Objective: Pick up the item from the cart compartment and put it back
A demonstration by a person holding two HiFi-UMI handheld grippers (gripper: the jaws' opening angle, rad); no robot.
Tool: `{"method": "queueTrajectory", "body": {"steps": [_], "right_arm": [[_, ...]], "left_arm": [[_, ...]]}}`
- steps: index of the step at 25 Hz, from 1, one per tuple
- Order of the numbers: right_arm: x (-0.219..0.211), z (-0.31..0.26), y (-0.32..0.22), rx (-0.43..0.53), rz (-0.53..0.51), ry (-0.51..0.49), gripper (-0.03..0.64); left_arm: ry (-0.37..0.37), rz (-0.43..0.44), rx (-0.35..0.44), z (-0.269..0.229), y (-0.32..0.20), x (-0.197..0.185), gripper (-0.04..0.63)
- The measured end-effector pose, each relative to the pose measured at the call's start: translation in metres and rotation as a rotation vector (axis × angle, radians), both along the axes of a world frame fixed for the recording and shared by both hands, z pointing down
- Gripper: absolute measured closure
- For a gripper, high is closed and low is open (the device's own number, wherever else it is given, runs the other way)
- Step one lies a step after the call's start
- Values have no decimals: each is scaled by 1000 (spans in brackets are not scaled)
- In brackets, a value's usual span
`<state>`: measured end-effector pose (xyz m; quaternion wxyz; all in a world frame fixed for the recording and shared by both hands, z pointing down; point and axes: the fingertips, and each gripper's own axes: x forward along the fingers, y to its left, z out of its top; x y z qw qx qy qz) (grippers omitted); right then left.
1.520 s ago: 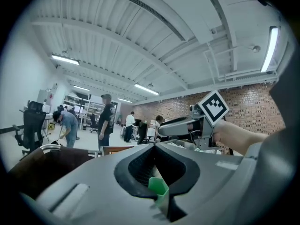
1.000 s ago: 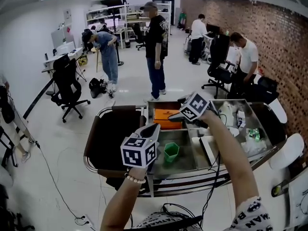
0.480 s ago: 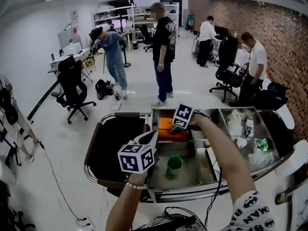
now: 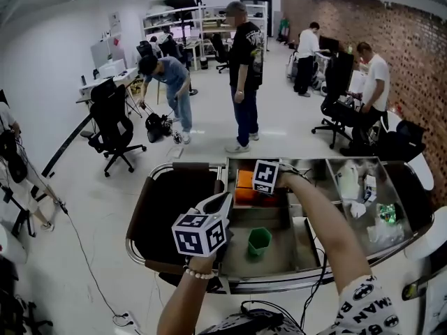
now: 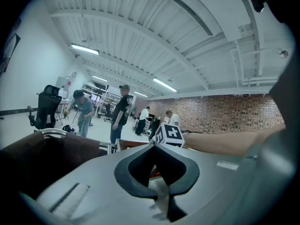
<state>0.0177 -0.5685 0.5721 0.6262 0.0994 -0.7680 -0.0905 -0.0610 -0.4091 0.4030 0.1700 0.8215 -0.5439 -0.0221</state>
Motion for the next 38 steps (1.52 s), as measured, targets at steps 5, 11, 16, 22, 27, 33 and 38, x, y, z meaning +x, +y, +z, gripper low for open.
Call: {"method": "queueTrajectory", "body": {"steps": [5,11,16,22,27,33,38], "right_arm": [[0,-3,-2,32,21,-22,181],[-2,-43,-9,110,78,-147,190],[0,-110,-3,211,130,-313,190],[10,-183,36,311,186,-481,190],[23,-235,84,359,242,-652,193],[36,-266,152,401,333,-859,196],[51,-262,224,423,435,-1049,198]], "left_arm": [[1,-6,8,-3,5,-1,595],[-7,-9,10,-7,11,0,595],[-22,2,21,-10,16,7,595],[-26,23,37,-14,31,11,595],[-37,44,52,-18,52,16,595],[-91,26,97,-21,84,13,595],[-107,37,117,-14,122,14,595]]}}
